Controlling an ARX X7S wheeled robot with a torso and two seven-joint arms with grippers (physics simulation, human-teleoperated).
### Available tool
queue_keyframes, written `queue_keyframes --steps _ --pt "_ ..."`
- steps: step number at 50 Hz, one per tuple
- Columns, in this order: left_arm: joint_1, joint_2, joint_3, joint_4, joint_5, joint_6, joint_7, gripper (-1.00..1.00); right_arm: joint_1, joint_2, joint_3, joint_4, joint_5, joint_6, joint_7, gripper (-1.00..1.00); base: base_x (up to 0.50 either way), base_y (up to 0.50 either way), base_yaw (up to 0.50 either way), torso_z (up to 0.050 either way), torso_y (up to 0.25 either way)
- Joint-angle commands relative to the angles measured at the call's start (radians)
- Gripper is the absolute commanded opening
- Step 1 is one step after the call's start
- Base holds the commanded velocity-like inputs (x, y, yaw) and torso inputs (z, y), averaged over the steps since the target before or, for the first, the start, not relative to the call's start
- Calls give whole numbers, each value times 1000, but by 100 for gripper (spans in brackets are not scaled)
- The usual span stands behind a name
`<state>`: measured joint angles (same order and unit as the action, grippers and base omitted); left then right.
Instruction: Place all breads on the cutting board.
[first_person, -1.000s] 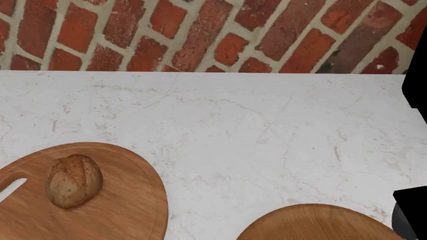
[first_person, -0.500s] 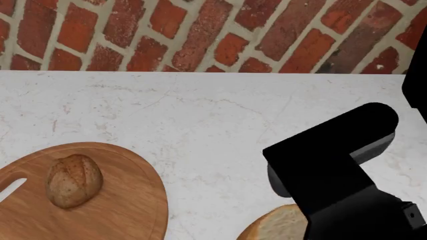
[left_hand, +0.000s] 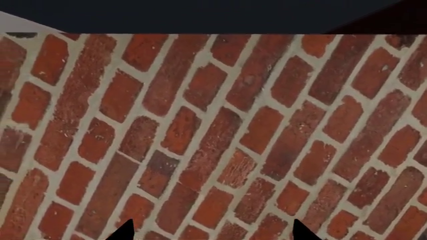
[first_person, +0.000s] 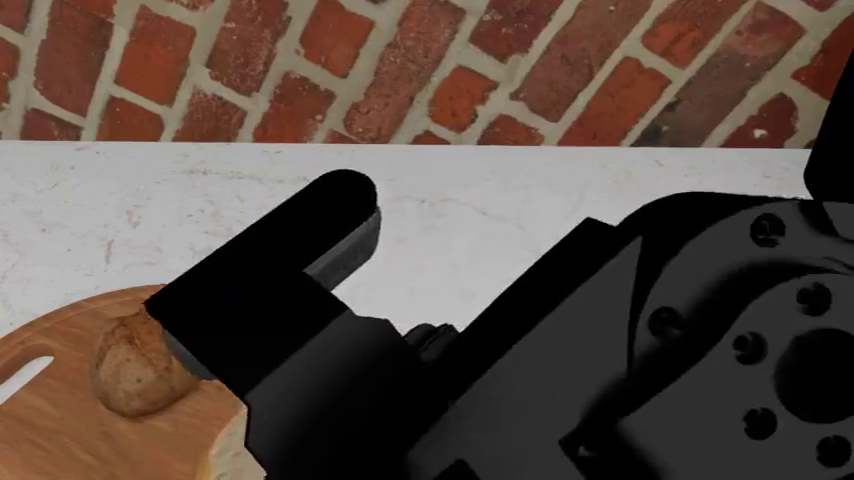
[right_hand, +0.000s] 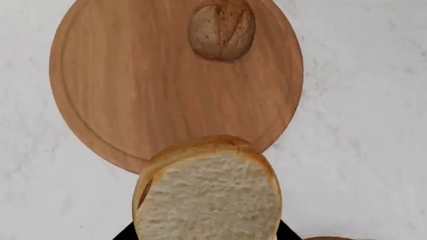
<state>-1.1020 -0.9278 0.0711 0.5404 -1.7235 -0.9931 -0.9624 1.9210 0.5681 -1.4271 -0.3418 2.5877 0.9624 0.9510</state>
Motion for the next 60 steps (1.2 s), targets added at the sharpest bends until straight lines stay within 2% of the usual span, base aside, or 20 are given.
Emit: queue_keyframes --steps 1,6,11,15,19,28,50,59,60 --pt "-7 4 -22 -16 17 2 17 100 -78 -222 97 198 -273 121 -277 -100 0 0 0 0 0" --pt "-6 10 -15 -20 26 3 21 100 -95 -266 100 275 -366 160 -366 -100 0 0 0 0 0" --pt "-9 3 -16 -12 13 1 13 100 -104 -318 111 417 -542 199 -547 -100 0 0 0 0 0" --pt "-13 -2 -16 -13 8 1 7 100 -115 -357 112 480 -635 191 -647 -100 0 0 0 0 0" --pt "-92 -6 7 -38 -13 -19 -11 100 -107 -396 114 521 -690 184 -720 -100 0 0 0 0 0" --pt "-72 4 19 -28 5 -17 -8 100 -121 -466 86 628 -831 143 -880 -100 0 0 0 0 0" --pt "-40 -11 6 -24 19 -1 11 100 -190 -507 78 627 -799 110 -875 -100 0 0 0 0 0" --pt "-33 -15 3 -24 21 4 15 100 -198 -533 52 675 -836 101 -920 -100 0 0 0 0 0" --pt "-28 -17 0 -23 22 6 17 100 -195 -533 50 672 -841 100 -920 100 0 0 0 0 0"
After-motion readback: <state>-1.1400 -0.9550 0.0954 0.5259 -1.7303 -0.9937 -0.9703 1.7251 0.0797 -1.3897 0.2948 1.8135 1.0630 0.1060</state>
